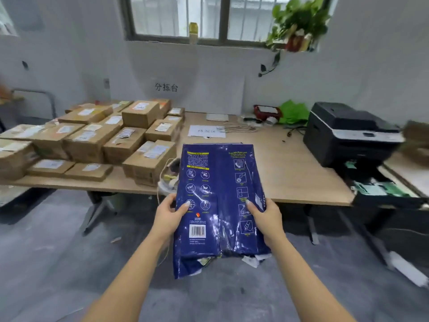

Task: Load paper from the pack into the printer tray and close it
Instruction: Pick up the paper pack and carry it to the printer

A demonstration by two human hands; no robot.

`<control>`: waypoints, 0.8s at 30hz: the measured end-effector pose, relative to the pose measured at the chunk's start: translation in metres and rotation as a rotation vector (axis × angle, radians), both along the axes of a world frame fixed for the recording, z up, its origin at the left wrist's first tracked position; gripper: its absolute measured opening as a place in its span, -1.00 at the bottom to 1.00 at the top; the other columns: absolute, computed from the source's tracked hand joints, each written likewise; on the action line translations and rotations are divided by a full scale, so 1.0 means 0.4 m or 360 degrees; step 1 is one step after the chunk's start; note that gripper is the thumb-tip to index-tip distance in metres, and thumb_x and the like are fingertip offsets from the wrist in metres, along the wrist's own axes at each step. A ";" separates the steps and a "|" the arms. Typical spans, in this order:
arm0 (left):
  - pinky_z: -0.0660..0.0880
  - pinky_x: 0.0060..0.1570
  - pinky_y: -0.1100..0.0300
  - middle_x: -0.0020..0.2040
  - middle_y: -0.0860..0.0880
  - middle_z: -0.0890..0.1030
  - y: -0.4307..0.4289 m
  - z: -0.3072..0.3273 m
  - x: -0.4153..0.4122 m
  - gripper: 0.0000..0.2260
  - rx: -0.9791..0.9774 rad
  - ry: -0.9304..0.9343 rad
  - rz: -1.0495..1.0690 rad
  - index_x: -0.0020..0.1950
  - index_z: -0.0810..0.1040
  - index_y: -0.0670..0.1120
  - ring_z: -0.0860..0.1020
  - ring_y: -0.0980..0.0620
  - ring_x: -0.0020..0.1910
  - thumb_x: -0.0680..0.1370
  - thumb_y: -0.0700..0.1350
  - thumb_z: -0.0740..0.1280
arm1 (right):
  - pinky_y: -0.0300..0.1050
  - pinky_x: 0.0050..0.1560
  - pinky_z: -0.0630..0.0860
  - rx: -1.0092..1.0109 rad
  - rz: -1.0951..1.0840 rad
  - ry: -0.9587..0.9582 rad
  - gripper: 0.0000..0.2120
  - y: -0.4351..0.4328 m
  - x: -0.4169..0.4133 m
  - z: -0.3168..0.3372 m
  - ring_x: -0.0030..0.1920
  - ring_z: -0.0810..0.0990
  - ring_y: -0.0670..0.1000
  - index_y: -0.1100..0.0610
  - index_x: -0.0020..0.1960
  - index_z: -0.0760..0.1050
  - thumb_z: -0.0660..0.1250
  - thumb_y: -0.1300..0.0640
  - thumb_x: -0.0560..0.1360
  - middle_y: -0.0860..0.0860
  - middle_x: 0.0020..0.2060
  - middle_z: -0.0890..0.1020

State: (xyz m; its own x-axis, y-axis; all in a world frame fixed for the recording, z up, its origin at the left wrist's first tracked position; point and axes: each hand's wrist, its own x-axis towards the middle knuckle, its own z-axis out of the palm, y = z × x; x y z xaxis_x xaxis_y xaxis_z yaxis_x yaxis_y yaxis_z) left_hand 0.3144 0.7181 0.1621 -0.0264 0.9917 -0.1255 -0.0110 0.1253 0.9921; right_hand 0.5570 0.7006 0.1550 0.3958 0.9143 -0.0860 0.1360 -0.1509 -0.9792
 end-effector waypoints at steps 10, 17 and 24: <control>0.59 0.00 -0.16 0.08 -0.24 0.63 0.047 0.004 0.508 -0.72 -0.0027 0.0012 -0.0331 0.17 0.47 -0.14 0.65 -0.25 -0.02 0.49 -0.14 0.39 | 0.04 0.02 0.59 -0.0010 -0.0363 -0.0052 -0.72 -0.072 0.484 -0.007 -0.03 0.65 0.05 0.13 0.10 0.54 0.43 0.05 0.44 0.04 -0.02 0.67; 0.62 -0.14 -0.02 0.02 -0.23 0.66 0.160 0.009 0.698 -0.72 -0.0076 -0.0041 -0.0450 0.18 0.44 -0.15 0.67 -0.14 -0.17 0.51 -0.14 0.37 | 0.08 0.09 0.58 0.0011 -0.0443 -0.0105 -0.67 0.007 0.662 0.004 0.01 0.64 0.06 0.11 0.14 0.54 0.43 0.03 0.43 0.04 0.02 0.67; 0.60 -0.41 0.18 -0.11 -0.14 0.67 0.330 0.016 0.835 -0.87 -0.0036 -0.0103 -0.0562 0.05 0.46 -0.07 0.68 0.04 -0.35 0.53 -0.18 0.35 | 0.10 0.13 0.58 0.0000 -0.0544 -0.0140 -0.62 0.140 0.781 0.020 0.04 0.65 0.06 0.10 0.20 0.52 0.43 0.02 0.42 0.03 0.06 0.67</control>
State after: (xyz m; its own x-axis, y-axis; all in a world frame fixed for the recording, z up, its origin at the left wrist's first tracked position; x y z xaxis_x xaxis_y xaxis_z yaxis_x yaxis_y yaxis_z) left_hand 0.6484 0.8503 0.1684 0.3264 0.9352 -0.1375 -0.0257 0.1542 0.9877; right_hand 0.8693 0.7568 0.1629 0.6848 0.7277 -0.0380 0.1613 -0.2021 -0.9660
